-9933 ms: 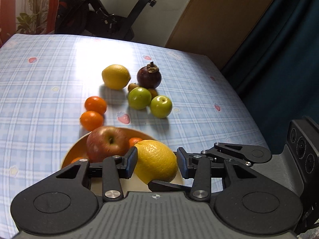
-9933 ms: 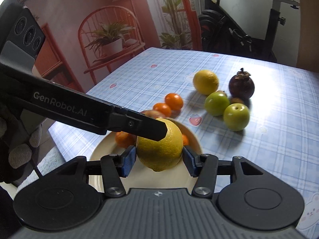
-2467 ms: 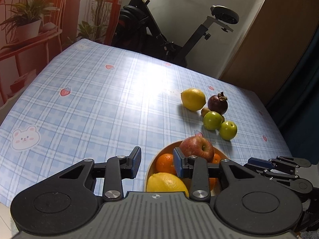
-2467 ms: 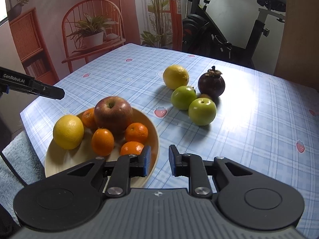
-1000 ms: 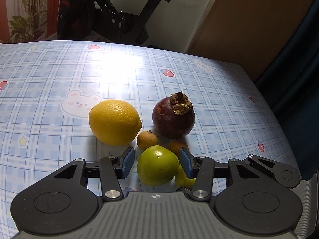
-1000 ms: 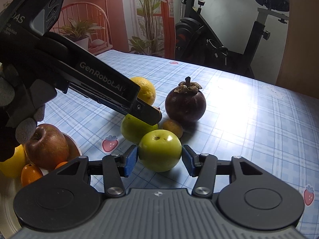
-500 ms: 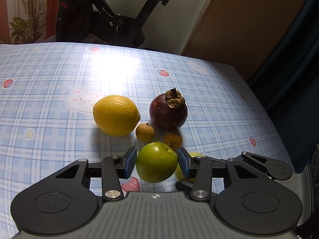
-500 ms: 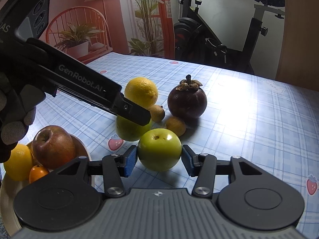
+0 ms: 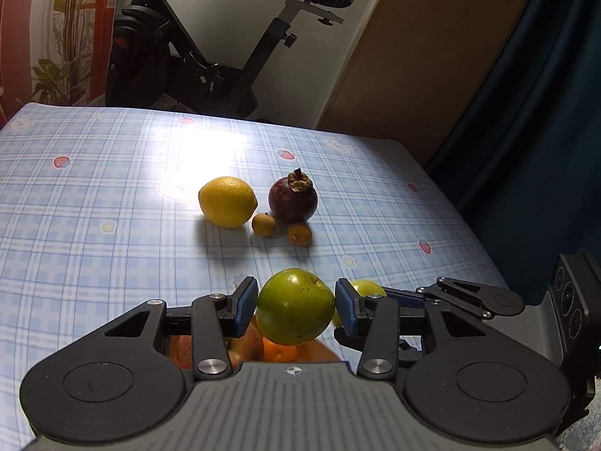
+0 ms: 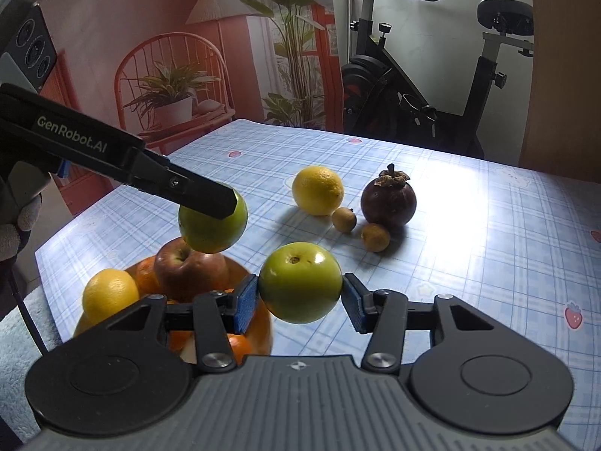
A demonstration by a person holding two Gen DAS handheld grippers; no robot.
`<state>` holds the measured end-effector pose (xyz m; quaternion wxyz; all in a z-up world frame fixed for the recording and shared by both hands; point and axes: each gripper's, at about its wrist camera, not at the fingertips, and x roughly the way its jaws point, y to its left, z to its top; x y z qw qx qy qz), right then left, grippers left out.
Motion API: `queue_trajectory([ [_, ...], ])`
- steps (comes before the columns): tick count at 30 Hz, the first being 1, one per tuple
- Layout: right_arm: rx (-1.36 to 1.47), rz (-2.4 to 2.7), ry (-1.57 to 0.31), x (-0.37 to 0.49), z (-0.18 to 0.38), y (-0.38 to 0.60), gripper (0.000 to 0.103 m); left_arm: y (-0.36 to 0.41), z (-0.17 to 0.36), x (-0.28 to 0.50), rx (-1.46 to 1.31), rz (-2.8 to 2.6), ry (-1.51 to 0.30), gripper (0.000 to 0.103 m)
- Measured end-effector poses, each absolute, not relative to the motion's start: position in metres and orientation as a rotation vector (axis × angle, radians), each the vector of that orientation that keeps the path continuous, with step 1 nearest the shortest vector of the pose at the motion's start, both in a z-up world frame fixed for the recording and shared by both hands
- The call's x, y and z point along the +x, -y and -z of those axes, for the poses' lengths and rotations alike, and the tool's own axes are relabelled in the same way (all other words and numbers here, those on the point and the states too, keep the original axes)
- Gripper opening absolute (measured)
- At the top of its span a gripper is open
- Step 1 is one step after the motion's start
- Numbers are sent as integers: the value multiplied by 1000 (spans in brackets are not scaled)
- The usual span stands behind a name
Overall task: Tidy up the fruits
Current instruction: 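Lower the green apple in the left tool onto the plate while the right tool releases its apple there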
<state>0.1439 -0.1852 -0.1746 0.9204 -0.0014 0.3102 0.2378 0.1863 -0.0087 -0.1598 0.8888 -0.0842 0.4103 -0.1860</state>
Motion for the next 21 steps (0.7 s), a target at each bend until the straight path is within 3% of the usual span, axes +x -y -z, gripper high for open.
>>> queue_trajectory([
  [11,-56,-564,-701,96,177,156,51,-17,170,119,-134,379,-883,48],
  [21,-118,-631,-774,97,196,135,51,-12,194,121,-90,362,-939,48],
])
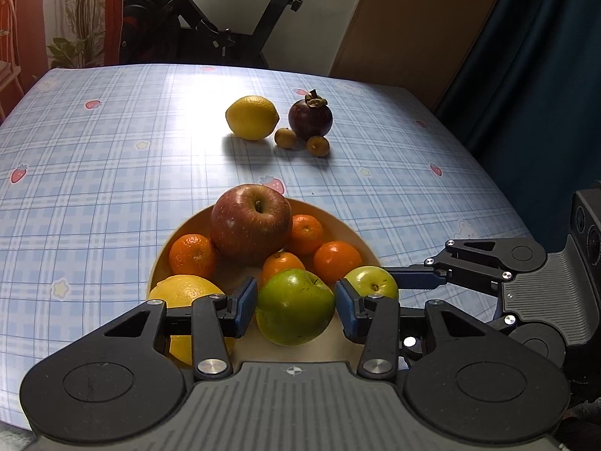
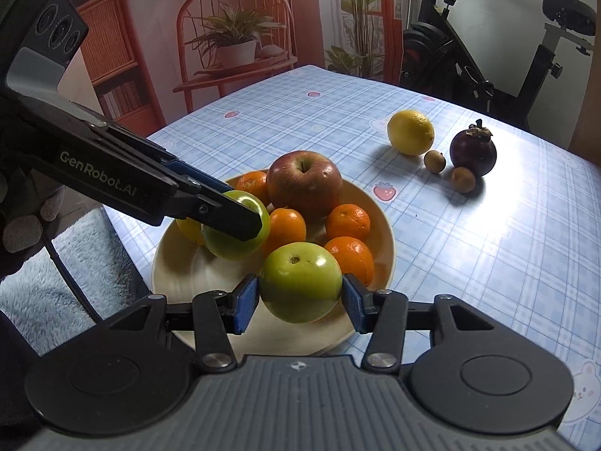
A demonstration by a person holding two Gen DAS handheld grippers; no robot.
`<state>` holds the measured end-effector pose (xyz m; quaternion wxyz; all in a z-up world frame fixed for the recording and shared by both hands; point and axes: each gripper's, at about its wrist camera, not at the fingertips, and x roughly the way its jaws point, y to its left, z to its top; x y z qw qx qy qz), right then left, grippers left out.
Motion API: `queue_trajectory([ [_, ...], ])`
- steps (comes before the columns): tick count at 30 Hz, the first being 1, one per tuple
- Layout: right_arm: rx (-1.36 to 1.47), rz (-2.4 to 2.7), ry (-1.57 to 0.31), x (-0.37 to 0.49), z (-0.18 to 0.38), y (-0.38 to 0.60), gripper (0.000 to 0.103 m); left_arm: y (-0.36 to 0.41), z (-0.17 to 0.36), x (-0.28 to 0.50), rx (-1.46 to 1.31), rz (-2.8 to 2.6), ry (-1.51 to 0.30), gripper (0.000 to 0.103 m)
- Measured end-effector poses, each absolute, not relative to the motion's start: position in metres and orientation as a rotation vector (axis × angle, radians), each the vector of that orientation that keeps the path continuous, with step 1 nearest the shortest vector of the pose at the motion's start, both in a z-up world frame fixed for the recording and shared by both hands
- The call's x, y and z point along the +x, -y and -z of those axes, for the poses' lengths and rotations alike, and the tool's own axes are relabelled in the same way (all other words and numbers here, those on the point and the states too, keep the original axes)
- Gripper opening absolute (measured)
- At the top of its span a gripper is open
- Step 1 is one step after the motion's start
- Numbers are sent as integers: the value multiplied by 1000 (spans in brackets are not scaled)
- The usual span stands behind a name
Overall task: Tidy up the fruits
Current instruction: 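Lower the green apple in the left tool onto the plate while the right tool releases its apple there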
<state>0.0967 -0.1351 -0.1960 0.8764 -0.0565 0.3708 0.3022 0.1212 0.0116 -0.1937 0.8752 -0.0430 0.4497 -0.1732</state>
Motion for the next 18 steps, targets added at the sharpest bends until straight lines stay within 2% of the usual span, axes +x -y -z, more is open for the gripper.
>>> queue_trajectory([
  [18,-119,-612,-789,114,211,128,51,-11,203,128,-53,316,-930,47],
])
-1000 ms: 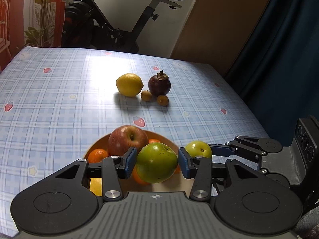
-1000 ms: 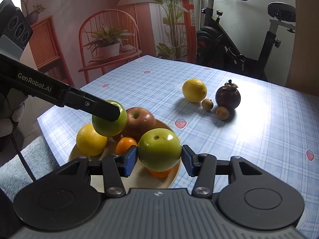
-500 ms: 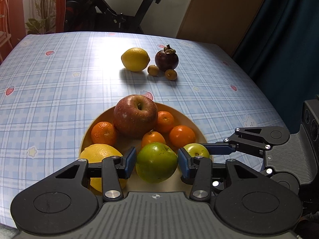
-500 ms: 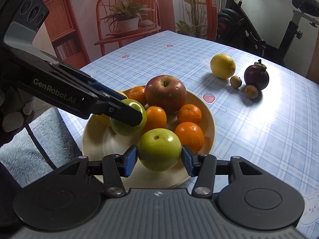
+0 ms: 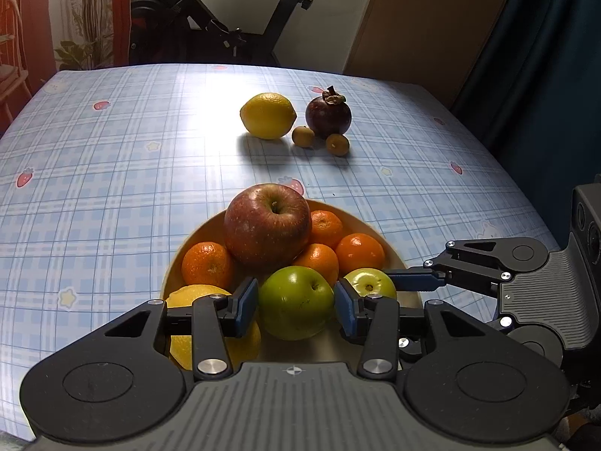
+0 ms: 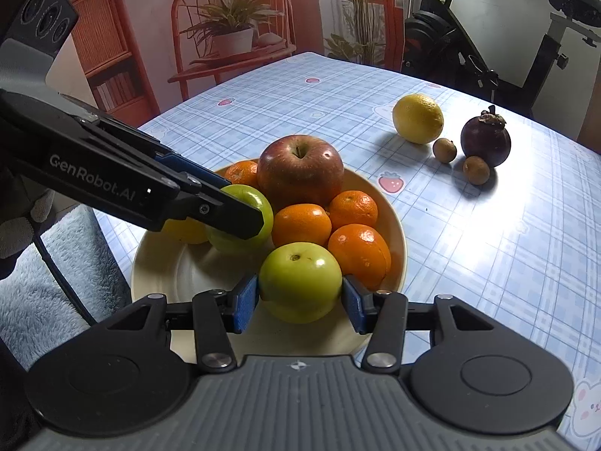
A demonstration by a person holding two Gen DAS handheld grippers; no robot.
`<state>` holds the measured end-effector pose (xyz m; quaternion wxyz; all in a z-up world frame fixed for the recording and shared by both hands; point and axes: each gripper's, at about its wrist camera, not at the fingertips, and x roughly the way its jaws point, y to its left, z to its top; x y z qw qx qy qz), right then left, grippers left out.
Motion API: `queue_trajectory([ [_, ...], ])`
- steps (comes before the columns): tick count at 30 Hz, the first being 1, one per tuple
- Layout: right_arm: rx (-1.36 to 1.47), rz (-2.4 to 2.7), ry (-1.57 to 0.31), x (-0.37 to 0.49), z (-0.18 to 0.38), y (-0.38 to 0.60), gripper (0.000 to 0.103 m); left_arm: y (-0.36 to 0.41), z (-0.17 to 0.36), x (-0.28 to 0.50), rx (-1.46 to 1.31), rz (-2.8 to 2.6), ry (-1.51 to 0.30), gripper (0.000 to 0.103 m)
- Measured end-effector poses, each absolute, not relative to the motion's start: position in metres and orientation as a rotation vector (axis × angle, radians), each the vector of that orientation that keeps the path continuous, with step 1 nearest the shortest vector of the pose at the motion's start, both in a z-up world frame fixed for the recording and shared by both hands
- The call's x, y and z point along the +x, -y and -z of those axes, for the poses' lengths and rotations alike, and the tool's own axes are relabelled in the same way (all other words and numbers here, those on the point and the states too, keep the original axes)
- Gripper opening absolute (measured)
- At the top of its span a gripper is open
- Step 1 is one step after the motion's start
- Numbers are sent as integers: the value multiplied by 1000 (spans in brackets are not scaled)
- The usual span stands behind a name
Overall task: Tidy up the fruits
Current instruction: 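Lower the green apple in the left tool onto the plate while the right tool releases its apple there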
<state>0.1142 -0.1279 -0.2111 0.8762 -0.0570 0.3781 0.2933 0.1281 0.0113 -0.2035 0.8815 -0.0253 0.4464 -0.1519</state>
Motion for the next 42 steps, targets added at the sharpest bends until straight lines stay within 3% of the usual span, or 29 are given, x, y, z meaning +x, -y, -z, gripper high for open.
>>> queue_trajectory([
  [42,-164,-580,-728,191,216,105,52,-50,200,193,-189,190,-878,48],
])
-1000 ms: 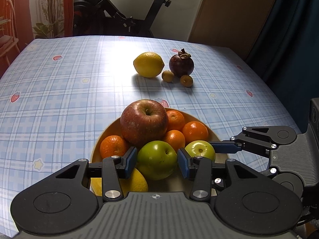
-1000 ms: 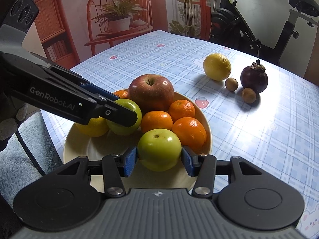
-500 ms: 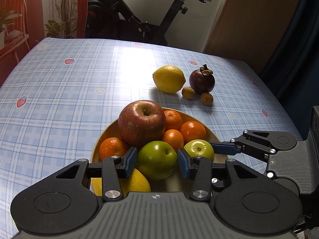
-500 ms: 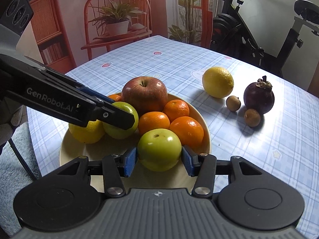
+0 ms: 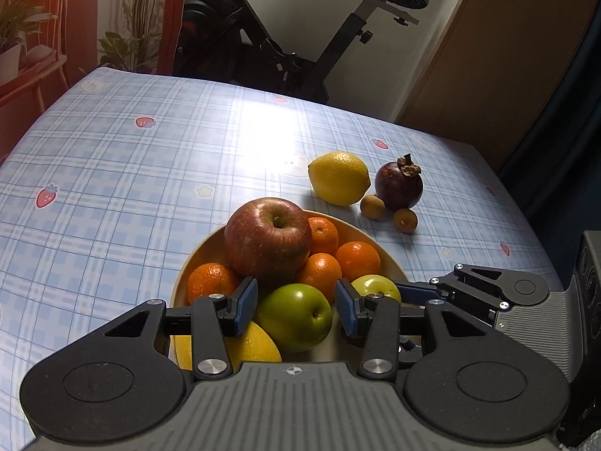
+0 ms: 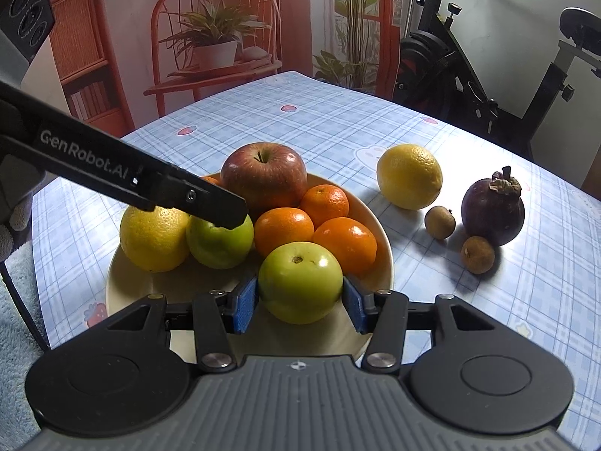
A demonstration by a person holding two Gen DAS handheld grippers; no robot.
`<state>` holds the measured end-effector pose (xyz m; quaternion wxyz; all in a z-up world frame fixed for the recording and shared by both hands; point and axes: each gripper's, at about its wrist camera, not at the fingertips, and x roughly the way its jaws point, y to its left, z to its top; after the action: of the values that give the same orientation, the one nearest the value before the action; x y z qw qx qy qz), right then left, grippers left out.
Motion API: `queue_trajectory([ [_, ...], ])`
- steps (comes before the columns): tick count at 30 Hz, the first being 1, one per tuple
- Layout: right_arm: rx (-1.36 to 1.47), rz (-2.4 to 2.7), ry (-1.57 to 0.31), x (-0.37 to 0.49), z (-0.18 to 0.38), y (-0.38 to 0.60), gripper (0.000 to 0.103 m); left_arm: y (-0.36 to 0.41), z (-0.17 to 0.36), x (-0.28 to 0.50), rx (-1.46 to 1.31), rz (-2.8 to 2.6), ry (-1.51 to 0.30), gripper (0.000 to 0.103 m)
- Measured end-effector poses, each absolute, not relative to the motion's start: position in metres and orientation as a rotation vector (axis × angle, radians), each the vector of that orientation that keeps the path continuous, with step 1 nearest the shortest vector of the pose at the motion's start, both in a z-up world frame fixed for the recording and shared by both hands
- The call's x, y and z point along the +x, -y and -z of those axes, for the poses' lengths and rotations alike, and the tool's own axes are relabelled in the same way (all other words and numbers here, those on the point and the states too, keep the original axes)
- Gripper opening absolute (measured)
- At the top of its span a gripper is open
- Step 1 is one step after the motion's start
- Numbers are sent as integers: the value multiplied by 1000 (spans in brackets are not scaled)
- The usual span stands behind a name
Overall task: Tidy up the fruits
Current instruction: 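Lower the green apple in the left tool onto the plate while the right tool releases its apple there, then move both open tools toward the small brown fruits beside the mangosteen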
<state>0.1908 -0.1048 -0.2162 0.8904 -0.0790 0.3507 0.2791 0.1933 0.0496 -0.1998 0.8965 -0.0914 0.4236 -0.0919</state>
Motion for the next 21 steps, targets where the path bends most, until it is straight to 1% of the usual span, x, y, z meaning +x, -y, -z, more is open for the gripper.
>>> queue_trajectory([
  [11,-126,-555,-687,178,199,123,52,-38,183,188,-158,210,-826,48],
  [21,-73,-484,-639,184,184,162,52,-16,173,204,-133,231,-792,48],
])
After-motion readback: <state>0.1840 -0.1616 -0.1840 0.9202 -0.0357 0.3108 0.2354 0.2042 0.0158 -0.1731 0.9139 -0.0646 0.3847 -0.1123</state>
